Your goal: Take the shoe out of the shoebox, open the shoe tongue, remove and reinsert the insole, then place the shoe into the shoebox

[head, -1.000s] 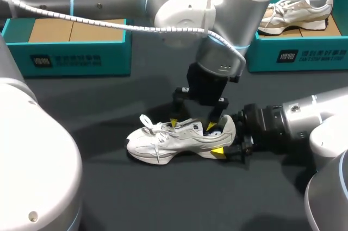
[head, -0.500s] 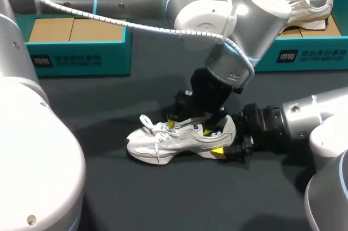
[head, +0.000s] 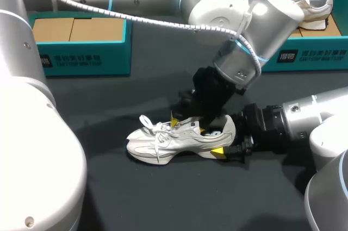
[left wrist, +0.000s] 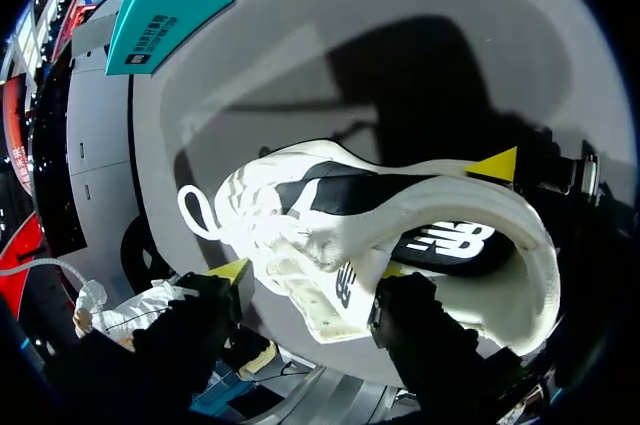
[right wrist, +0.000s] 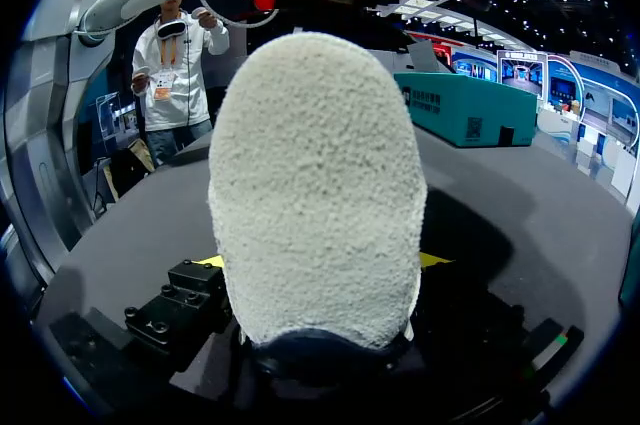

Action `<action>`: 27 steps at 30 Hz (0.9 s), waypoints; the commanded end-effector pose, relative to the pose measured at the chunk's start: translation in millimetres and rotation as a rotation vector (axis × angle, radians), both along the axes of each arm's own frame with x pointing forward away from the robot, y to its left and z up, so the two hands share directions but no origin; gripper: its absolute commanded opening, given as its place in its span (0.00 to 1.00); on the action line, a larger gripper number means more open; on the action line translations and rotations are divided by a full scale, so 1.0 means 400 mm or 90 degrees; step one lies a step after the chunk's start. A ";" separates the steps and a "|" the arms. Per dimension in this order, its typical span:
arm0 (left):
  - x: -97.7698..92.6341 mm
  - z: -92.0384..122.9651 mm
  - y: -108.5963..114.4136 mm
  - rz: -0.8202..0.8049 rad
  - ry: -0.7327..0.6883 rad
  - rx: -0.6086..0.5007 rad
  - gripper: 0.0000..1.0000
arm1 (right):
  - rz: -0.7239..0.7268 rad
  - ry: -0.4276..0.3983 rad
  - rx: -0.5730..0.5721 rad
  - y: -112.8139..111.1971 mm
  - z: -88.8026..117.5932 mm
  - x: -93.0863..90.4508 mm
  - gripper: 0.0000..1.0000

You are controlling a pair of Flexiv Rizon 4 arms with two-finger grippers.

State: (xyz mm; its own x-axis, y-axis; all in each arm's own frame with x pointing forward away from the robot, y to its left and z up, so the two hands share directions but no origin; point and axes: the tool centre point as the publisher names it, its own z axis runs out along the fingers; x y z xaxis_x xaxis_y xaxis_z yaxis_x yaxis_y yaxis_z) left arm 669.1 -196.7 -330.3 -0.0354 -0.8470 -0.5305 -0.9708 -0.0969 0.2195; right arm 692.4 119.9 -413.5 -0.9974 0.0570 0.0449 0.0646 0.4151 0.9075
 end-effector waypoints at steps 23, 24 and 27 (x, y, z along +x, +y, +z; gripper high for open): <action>-0.022 0.091 0.099 0.078 -0.055 -0.175 0.00 | 0.000 0.000 -0.003 -0.001 0.000 -0.002 0.00; -0.020 0.095 0.108 0.082 -0.058 -0.198 0.00 | 0.000 0.000 -0.003 -0.001 0.000 -0.002 0.00; -0.013 0.102 0.134 0.102 -0.060 -0.250 0.00 | 0.000 0.000 -0.003 -0.001 0.000 -0.002 0.00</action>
State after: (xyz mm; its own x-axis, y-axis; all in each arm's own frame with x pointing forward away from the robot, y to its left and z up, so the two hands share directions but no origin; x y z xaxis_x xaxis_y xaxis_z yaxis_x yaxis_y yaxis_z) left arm 667.2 -170.1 -297.1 0.0553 -0.9231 -0.3805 -0.9719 -0.1371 0.1914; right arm 692.4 119.9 -413.5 -0.9974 0.0571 0.0448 0.0645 0.4151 0.9075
